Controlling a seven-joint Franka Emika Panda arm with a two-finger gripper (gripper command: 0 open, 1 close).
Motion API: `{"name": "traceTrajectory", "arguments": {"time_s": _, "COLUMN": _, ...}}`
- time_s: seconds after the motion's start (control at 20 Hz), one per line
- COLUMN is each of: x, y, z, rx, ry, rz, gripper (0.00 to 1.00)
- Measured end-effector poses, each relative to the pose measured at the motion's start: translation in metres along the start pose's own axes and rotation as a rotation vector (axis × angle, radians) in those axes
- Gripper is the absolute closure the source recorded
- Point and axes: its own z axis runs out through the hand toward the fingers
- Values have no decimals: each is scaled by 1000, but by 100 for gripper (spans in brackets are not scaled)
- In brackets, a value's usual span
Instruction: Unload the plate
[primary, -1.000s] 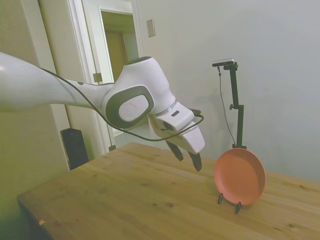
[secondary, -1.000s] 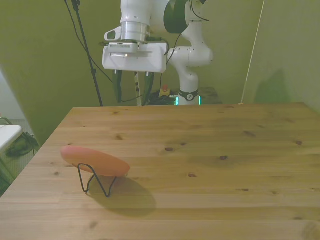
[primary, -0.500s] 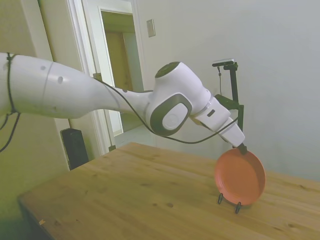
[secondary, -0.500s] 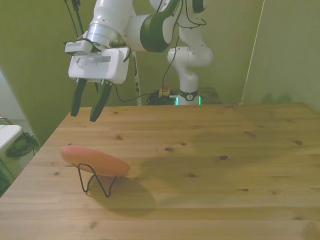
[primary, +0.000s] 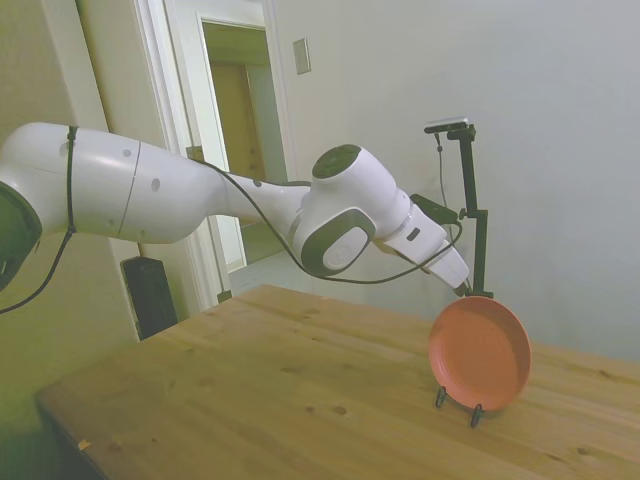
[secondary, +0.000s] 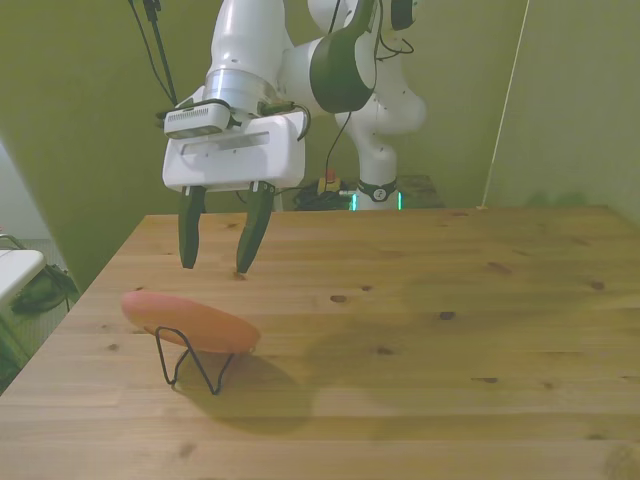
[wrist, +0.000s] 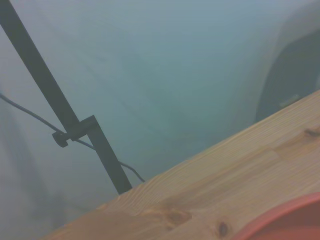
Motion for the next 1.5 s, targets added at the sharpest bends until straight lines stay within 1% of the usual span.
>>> {"name": "traceTrajectory", "arguments": {"time_s": 0.05, "x": 1, "y": 2, "z": 0, "rx": 7, "ry": -5, "rz": 38, "gripper": 0}}
{"name": "traceTrajectory", "arguments": {"time_s": 0.2, "x": 1, "y": 15, "z": 0, "rx": 24, "ry": -10, "rz": 195, "gripper": 0}}
{"name": "traceTrajectory", "arguments": {"time_s": 0.35, "x": -2, "y": 23, "z": -6, "rx": 59, "ry": 5, "rz": 336, "gripper": 0}}
{"name": "traceTrajectory", "arguments": {"time_s": 0.5, "x": 0, "y": 25, "z": -5, "rx": 76, "ry": 20, "rz": 443, "gripper": 0}}
{"name": "traceTrajectory", "arguments": {"time_s": 0.65, "x": 8, "y": 27, "z": 6, "rx": 69, "ry": 31, "rz": 503, "gripper": 0}}
{"name": "traceTrajectory", "arguments": {"time_s": 1.0, "x": 28, "y": 20, "z": 43, "rx": 72, "ry": 63, "rz": 564, "gripper": 0}}
{"name": "traceTrajectory", "arguments": {"time_s": 1.05, "x": 29, "y": 18, "z": 46, "rx": 74, "ry": 65, "rz": 566, "gripper": 100}}
{"name": "traceTrajectory", "arguments": {"time_s": 1.25, "x": 30, "y": 16, "z": 54, "rx": 72, "ry": 65, "rz": 566, "gripper": 100}}
{"name": "traceTrajectory", "arguments": {"time_s": 1.5, "x": 29, "y": 16, "z": 55, "rx": 71, "ry": 65, "rz": 566, "gripper": 100}}
